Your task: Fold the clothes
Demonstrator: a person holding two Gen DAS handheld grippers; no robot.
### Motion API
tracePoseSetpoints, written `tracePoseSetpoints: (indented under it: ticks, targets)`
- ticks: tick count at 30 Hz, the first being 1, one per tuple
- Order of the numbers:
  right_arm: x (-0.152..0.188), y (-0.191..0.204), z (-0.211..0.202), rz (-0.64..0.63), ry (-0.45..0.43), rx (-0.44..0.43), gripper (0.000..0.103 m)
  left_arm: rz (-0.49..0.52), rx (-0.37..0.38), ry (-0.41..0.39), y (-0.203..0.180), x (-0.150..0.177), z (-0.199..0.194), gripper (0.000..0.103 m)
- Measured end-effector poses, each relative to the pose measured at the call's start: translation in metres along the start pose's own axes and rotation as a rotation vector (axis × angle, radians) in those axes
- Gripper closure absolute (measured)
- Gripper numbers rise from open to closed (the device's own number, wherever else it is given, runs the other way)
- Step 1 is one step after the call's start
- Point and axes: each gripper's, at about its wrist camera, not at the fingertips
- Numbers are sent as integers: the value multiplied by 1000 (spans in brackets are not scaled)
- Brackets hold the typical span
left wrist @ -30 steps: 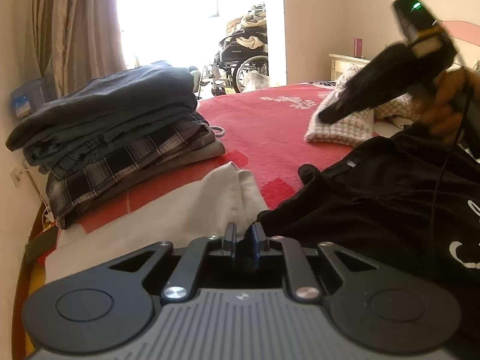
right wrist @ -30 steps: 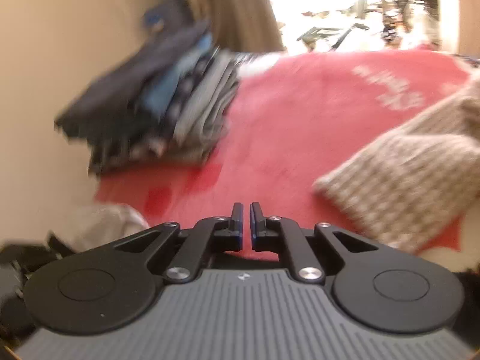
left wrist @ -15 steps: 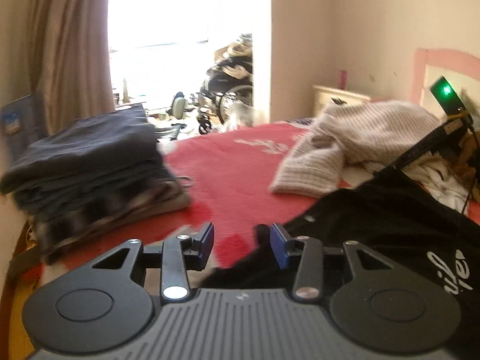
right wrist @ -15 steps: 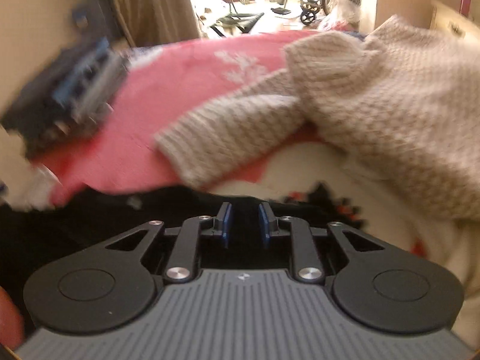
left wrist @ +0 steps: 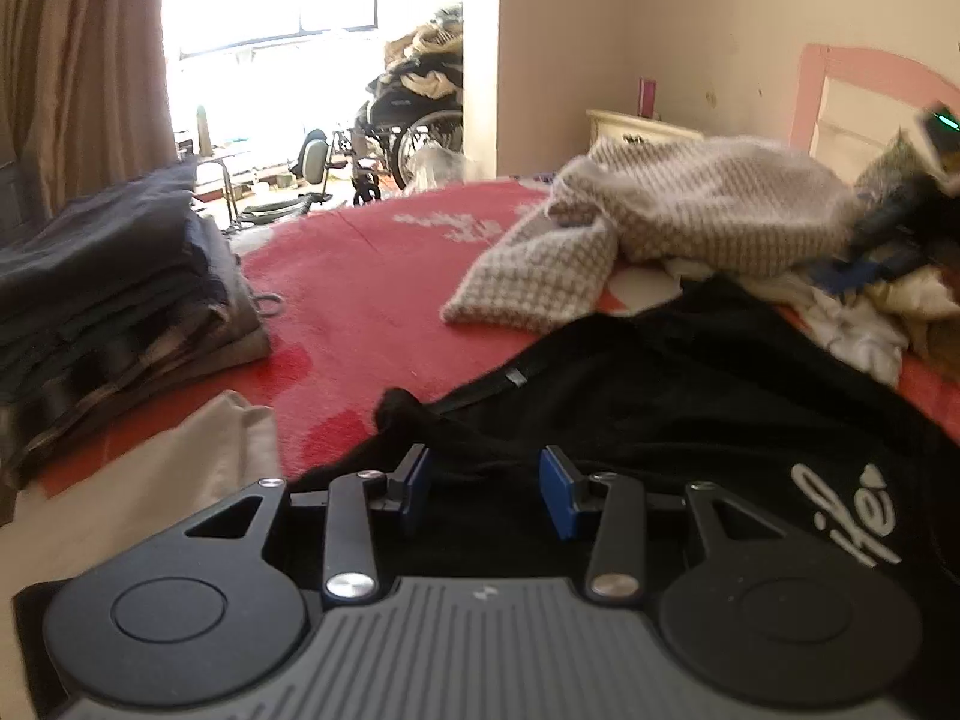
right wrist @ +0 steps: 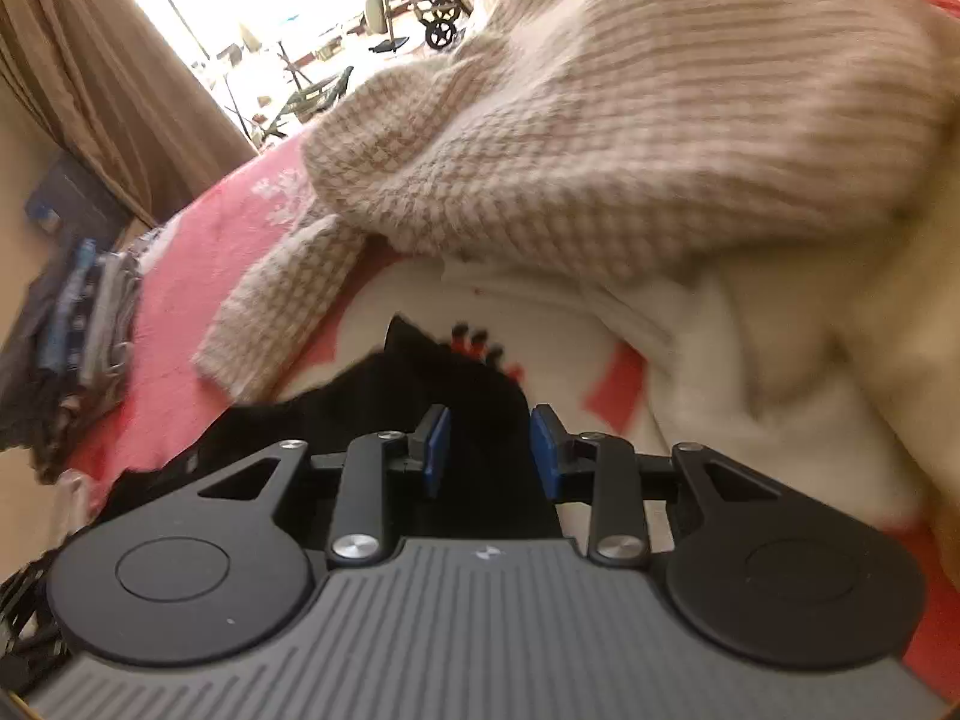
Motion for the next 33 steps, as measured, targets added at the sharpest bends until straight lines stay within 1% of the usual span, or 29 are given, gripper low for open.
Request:
tracePoseSetpoints:
  ticks: [1,5,8,10,11,12,13,15,18,19,20,23,24,25,27,29,30,33]
  targets:
    - [11,-1,-16,5,-10,6,74,-5,3,-14,3,0,-5,61]
    - [50,-2,-100,-11,-96,100,74,-18,34,-77,11,-5,-19,60]
    - [57,6,-160,-39,-210,187,73,-39,70,-103,17,-9,-21,59]
    - [49,11,-184,-30,-270,235,67,-54,99,-108,23,-11,-21,59]
    - [42,15,-194,-19,-288,255,66,-62,112,-111,25,-12,-20,59]
    - [36,20,-203,-8,-306,275,62,-69,127,-115,27,-13,-21,59]
    - [30,24,-212,-1,-319,297,62,-73,141,-115,28,-14,-20,59]
    - [17,35,-223,-17,-319,349,62,-71,158,-99,28,-17,-17,59]
    - [6,44,-238,-104,-303,413,62,-53,160,-55,18,-28,-7,59]
    - [4,44,-242,-134,-300,420,61,-41,159,-45,13,-33,-3,59]
    - [2,42,-245,-165,-303,418,60,-25,160,-45,6,-38,1,59]
    - [6,30,-248,-226,-348,387,51,35,165,-53,-20,-54,14,58]
    - [11,23,-247,-236,-371,360,47,59,157,-55,-30,-58,19,58]
    - [16,16,-244,-245,-394,328,45,82,146,-56,-40,-61,23,58]
    - [25,-3,-228,-256,-410,237,45,117,121,-35,-60,-66,29,58]
    - [32,-24,-201,-240,-379,135,45,144,96,0,-78,-71,33,58]
    - [33,-31,-185,-238,-346,91,46,149,85,30,-85,-74,34,58]
    - [29,-49,-134,-264,-213,-60,48,162,54,123,-104,-86,36,58]
Point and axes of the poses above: each gripper's, at about its wrist camera, not at the fingertips, and z roughly the way its jaws point, y to its left, x to its underside, and after that the axes turned 13 degrees about y, right-handed
